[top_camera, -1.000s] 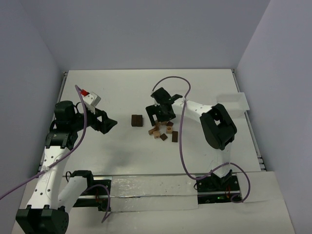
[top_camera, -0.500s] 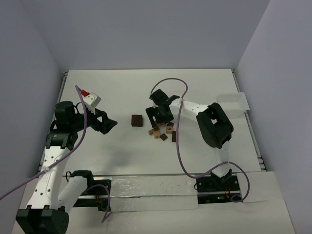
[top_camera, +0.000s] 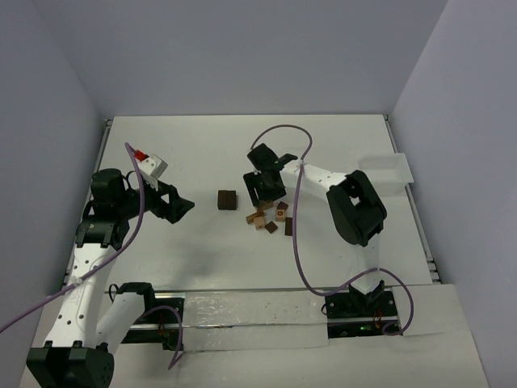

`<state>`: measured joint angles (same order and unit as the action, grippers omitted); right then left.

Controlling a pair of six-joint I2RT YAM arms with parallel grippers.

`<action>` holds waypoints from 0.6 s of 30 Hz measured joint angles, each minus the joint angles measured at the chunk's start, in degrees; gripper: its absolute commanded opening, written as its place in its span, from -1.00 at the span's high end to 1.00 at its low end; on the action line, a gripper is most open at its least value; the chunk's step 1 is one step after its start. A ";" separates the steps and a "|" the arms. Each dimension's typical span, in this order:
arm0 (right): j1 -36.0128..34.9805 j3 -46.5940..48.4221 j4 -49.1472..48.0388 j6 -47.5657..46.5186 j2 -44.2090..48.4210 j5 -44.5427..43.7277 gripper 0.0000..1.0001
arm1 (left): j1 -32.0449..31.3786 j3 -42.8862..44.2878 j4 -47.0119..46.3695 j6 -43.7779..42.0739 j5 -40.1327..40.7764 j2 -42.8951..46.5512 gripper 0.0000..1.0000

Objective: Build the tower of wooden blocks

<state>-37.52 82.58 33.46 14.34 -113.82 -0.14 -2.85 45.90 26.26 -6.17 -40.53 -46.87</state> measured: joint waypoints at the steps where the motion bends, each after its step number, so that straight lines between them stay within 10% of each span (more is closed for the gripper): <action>1: 0.00 0.18 0.42 0.50 0.00 -0.15 -0.40 | 0.02 -0.13 -0.01 0.00 0.02 0.01 -0.95; 18: -0.61 0.37 3.32 4.83 -0.02 -1.97 -0.43 | 0.02 -0.26 -0.02 0.05 0.53 0.07 -0.95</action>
<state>-38.13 82.96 36.78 19.17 -113.84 -2.11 -2.83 45.64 26.24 -6.13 -40.00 -46.81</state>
